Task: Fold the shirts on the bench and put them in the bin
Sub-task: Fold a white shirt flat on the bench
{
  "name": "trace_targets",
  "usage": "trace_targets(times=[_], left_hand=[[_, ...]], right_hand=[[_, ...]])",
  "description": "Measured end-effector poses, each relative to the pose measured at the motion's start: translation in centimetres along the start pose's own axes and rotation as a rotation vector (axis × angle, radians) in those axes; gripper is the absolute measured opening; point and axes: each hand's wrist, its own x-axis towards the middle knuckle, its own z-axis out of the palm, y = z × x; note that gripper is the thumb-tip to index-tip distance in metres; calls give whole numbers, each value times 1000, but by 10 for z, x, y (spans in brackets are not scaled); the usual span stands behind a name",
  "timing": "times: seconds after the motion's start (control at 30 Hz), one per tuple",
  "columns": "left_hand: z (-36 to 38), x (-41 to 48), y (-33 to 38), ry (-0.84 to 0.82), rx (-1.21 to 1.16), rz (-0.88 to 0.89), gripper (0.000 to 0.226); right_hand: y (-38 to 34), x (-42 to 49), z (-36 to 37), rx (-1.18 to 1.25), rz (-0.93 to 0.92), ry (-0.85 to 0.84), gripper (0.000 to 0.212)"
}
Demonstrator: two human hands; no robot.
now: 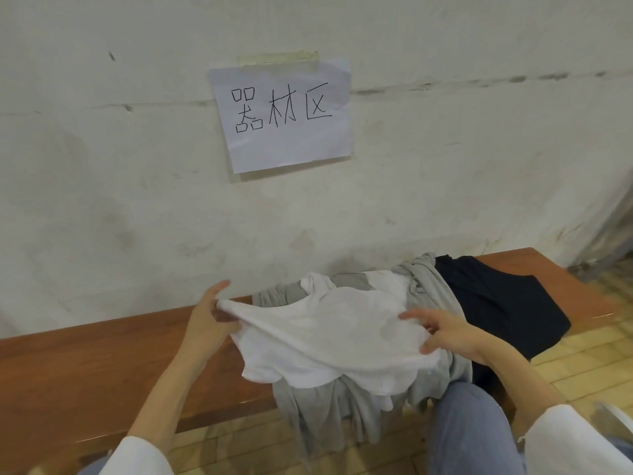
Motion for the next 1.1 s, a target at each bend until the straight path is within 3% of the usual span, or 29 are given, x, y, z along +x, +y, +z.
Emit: trace_targets(times=[0.07, 0.17, 0.27, 0.33, 0.4, 0.47, 0.57, 0.63, 0.7, 0.77, 0.87, 0.93, 1.0, 1.1], left_hand=[[1, 4, -15, -13, 357, 60, 54], [3, 8, -26, 121, 630, 84, 27], [5, 6, -22, 175, 486, 53, 13], [4, 3, -14, 143, 280, -22, 13], [-6, -2, 0, -23, -9, -114, 16], [-22, -9, 15, -342, -172, -209, 32], [-36, -12, 22, -795, 186, -325, 50], [-22, -9, 14, -893, 488, -398, 45], [8, -1, -3, -772, 615, -351, 38], [46, 8, -21, -573, 636, -197, 39], [101, 16, -36, -449, 608, -107, 58], [126, 20, -37, -355, 720, -24, 49], [136, 19, -26, -276, 707, 57, 16], [139, 8, -7, -316, 592, 202, 9]], right_hand=[[1, 2, 0, -272, 19, -43, 51], [0, 7, 0, -397, 48, 112, 40], [2, 10, 0, -379, 61, 267, 31], [-4, 5, 0, -246, 74, 260, 31], [-17, -9, -9, 51, 102, 118, 37], [-31, -25, -24, 179, 98, -138, 43], [-41, -27, -31, -219, 287, -435, 49], [-38, -11, -19, -548, 408, -406, 43], [-33, 18, 0, -642, 343, -220, 41], [-24, 46, 20, -423, 234, 29, 44], [-23, 78, 43, -202, 190, 319, 59], [-24, 95, 49, -310, 196, 462, 64], [-35, 105, 49, -531, 146, 505, 70], [-57, 114, 55, -463, 206, 440, 97]])
